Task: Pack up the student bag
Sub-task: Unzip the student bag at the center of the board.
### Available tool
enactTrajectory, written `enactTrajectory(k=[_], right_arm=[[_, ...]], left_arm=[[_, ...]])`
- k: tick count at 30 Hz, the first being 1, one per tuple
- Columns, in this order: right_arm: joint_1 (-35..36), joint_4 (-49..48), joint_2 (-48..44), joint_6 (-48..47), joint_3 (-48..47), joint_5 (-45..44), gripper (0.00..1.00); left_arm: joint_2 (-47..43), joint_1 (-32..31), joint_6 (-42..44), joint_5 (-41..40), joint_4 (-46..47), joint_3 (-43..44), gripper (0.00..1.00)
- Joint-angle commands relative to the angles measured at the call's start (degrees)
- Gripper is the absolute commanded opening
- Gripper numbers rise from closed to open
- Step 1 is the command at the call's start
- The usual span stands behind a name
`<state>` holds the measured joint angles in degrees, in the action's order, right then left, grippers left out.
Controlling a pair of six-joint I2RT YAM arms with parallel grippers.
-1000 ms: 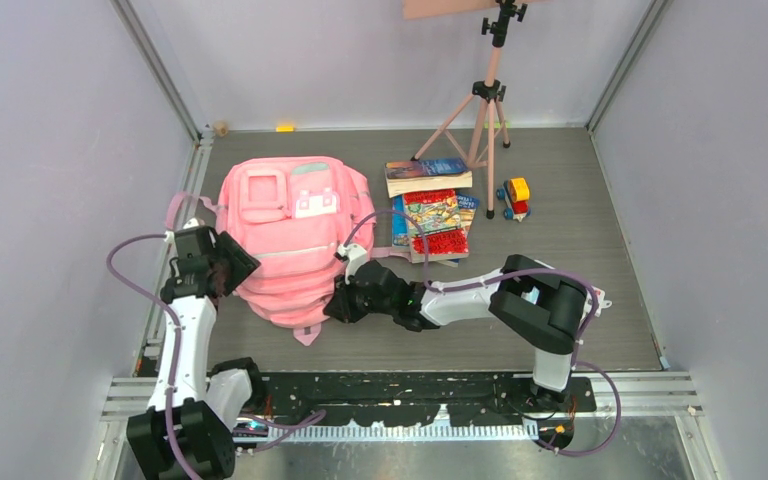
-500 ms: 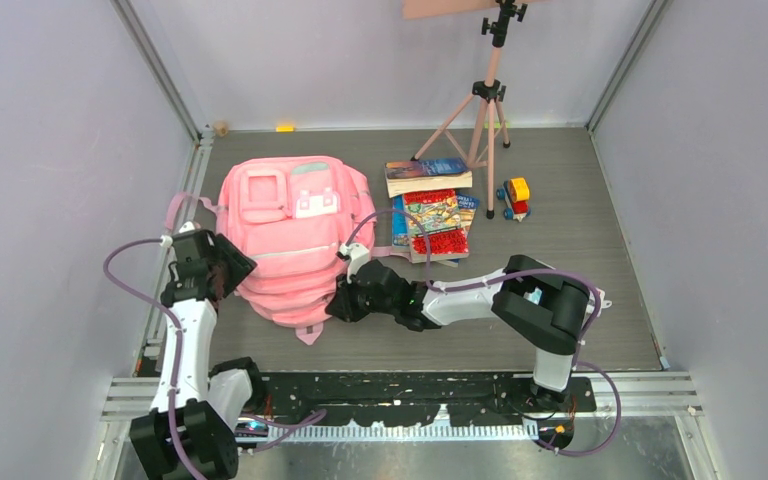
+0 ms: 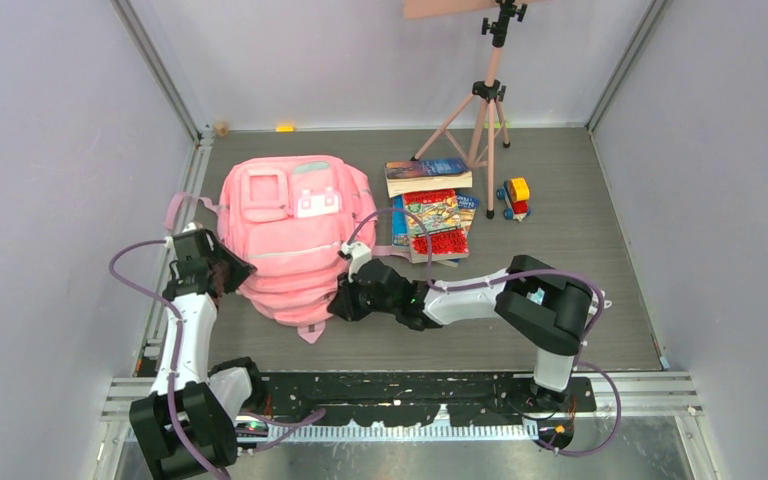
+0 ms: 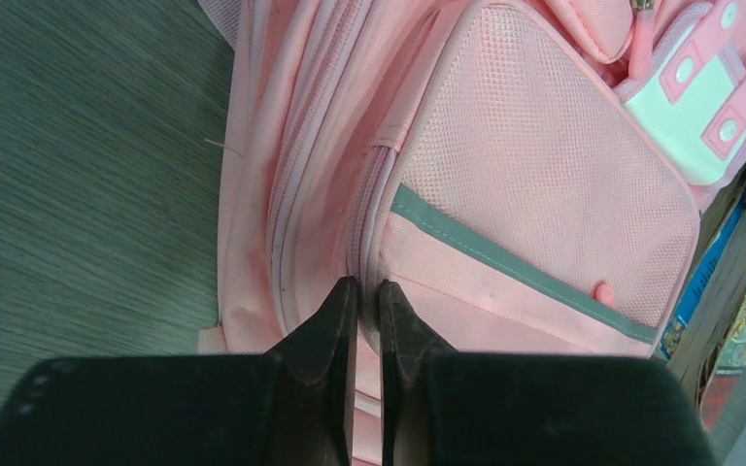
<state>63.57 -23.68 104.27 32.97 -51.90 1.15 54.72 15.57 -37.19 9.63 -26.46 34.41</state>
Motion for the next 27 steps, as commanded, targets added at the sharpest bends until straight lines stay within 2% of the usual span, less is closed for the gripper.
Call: enactTrajectory(k=[1, 5, 14, 20, 27], right_arm=[[-0.56, 3.77, -4.02, -0.78, 0.29, -2.41, 0.00], [-0.55, 6.30, -6.47, 0.24, 0.49, -2.32, 0.01], [0.00, 13.55, -10.93, 2.87, -1.09, -3.04, 0.01], [2.43, 13.67, -9.52, 3.06, -3.07, -3.27, 0.00], [7.20, 13.04, -6.94, 3.32, -6.74, -4.51, 0.01]], left_arm=[[-0.63, 0.25, 0.36, 7.39, 5.45, -0.01, 0.01], [-0.99, 0.10, 0.24, 12.34, 5.92, 0.07, 0.00], [-1.72, -2.56, 0.72, 16.33, 5.48, 2.37, 0.00], [0.17, -4.52, 1.90, 19.48, 4.84, 6.45, 0.00], [0.37, -6.08, 2.60, 19.02, 6.10, 5.82, 0.00]])
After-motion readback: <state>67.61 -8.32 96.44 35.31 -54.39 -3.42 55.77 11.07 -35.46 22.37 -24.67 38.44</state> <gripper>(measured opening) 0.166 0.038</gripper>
